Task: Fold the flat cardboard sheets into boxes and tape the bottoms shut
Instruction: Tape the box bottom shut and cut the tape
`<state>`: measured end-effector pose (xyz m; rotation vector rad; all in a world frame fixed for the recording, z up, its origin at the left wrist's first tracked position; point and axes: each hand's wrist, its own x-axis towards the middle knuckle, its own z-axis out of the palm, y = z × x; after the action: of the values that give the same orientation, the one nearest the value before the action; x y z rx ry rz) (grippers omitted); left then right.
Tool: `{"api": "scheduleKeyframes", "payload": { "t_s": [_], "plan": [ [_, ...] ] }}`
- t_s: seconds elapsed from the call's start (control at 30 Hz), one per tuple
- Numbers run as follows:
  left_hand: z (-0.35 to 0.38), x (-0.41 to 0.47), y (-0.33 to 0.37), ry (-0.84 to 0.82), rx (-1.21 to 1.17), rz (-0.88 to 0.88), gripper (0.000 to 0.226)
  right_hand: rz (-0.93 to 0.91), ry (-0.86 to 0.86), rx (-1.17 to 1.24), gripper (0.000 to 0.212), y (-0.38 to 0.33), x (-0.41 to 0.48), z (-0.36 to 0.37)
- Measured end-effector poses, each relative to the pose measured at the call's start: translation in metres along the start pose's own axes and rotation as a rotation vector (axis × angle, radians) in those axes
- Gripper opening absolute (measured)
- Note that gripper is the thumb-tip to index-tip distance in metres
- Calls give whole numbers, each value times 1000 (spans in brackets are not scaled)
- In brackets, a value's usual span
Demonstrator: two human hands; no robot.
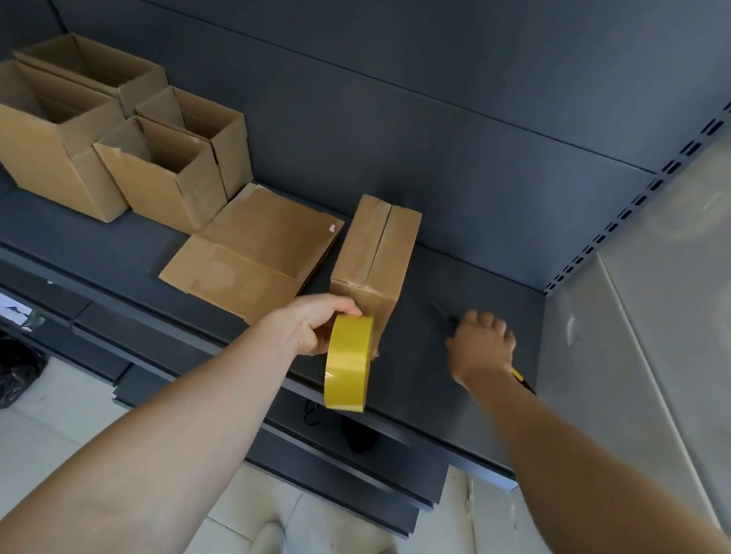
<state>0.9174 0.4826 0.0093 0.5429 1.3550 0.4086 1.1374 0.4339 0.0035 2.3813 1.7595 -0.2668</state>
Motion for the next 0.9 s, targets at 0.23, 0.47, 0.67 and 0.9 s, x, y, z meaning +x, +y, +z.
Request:
{"api": "scheduleKeyframes", "payload": {
  "t_s": [0.23, 0.47, 0.67, 0.9],
  "plan": [
    [1, -4, 1, -56, -4, 3, 30, -511, 259, 493, 51, -56, -3, -45],
    [2, -11, 6, -75, 6, -41, 15, -541, 77, 262, 55, -54, 7, -45],
    [3, -7, 10, 64, 160, 12, 3, -529, 127, 268, 51, -57, 7, -36],
    [-7, -10, 11, 75, 327, -23, 7, -504, 113, 300, 50, -59, 13, -40]
  ]
}}
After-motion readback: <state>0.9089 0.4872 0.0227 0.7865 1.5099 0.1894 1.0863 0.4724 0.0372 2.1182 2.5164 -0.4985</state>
